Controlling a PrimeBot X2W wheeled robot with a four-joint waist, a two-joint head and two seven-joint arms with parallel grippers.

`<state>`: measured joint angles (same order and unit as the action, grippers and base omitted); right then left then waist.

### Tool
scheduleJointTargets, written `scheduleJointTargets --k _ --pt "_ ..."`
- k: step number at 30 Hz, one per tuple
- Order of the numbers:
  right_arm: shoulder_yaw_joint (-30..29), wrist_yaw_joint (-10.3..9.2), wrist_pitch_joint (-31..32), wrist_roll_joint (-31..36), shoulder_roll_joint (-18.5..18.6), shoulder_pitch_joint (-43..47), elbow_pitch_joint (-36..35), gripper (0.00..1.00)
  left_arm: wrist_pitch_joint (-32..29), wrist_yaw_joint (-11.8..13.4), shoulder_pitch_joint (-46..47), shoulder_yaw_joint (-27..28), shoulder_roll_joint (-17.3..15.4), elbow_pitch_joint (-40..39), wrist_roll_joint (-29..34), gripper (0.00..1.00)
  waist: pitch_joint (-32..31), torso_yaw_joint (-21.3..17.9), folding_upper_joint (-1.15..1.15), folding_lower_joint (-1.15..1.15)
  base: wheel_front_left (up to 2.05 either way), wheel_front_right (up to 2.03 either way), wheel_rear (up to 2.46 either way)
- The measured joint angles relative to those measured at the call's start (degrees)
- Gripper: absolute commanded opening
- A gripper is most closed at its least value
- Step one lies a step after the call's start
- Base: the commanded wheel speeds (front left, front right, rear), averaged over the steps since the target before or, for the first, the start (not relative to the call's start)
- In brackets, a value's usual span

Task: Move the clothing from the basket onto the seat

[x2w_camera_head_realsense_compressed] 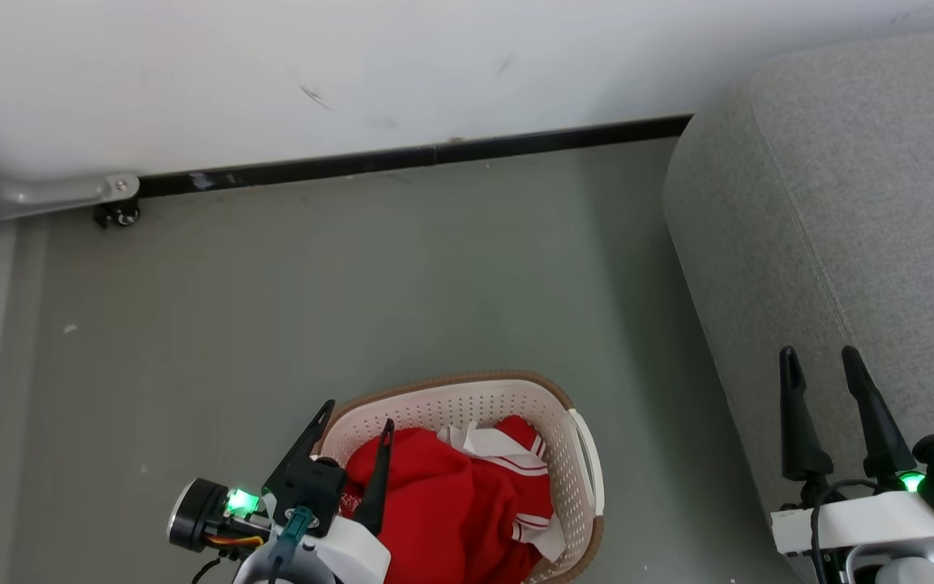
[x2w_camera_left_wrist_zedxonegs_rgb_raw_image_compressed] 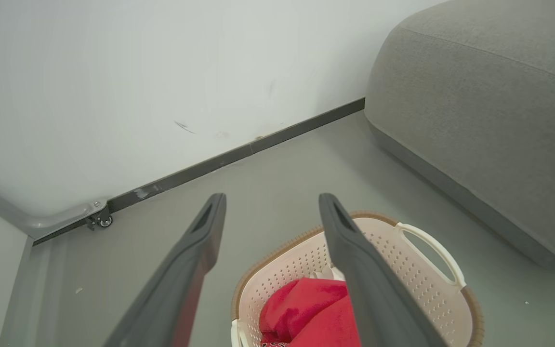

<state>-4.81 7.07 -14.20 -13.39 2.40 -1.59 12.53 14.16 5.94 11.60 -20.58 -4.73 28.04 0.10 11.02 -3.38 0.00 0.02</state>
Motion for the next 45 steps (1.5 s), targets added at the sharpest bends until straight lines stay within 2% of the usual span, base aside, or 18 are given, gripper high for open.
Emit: scheduleJointTargets --k 18,29,33,45 --pt "-0.55 0.00 0.00 -0.83 0.01 -4.87 -4.78 1.00 0.01 -0.97 7.17 -2.35 0.34 7.92 2.61 1.00 10.77 -4.25 0.00 0.00 0.00 0.00 0.00" --pt "-0.30 0.00 -0.02 -0.83 0.01 -10.92 -7.27 1.00 0.05 -1.00 11.67 -4.25 -0.93 12.63 5.49 1.00 17.66 -6.99 0.00 0.00 0.00 0.00 0.00" --pt "0.41 0.00 -0.07 -1.26 0.02 -13.17 -7.84 1.00 0.07 -2.01 13.63 -5.73 -1.51 14.15 7.20 1.00 20.57 -8.11 0.00 0.00 0.00 0.00 0.00" --pt "2.26 0.00 -0.08 -3.53 0.03 -16.91 -8.31 1.00 0.07 -2.93 17.12 -6.88 -2.14 18.53 7.94 1.00 26.19 -10.28 0.00 0.00 0.00 0.00 0.00"
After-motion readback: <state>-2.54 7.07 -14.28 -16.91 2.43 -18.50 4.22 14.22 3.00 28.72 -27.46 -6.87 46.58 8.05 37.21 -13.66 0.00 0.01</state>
